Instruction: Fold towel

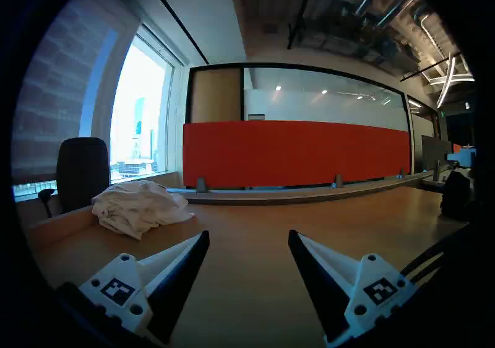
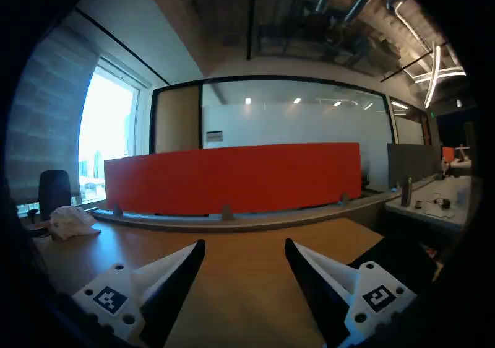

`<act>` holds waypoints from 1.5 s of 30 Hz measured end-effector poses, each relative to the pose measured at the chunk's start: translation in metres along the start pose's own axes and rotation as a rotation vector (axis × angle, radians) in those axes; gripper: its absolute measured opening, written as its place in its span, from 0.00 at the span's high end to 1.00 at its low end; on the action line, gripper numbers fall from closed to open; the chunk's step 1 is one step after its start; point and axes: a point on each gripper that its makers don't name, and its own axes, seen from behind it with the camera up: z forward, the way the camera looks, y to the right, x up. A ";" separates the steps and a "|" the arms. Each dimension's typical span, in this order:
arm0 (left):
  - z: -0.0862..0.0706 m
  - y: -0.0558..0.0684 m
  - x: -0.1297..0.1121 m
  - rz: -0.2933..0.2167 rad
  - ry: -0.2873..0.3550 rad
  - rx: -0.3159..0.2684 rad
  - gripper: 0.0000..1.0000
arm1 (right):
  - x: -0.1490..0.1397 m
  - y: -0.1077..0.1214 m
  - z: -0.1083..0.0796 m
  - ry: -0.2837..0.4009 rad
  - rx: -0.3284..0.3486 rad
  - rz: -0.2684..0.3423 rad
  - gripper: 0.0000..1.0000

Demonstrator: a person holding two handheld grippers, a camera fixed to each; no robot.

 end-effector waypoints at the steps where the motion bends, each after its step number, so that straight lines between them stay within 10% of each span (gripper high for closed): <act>1: 0.000 0.000 0.000 0.000 0.000 0.000 0.06 | -0.003 0.001 0.000 -0.001 -0.001 0.005 0.01; 45: -0.001 0.000 0.000 0.000 0.000 0.000 0.06 | -0.059 0.016 -0.008 -0.005 -0.007 0.042 0.01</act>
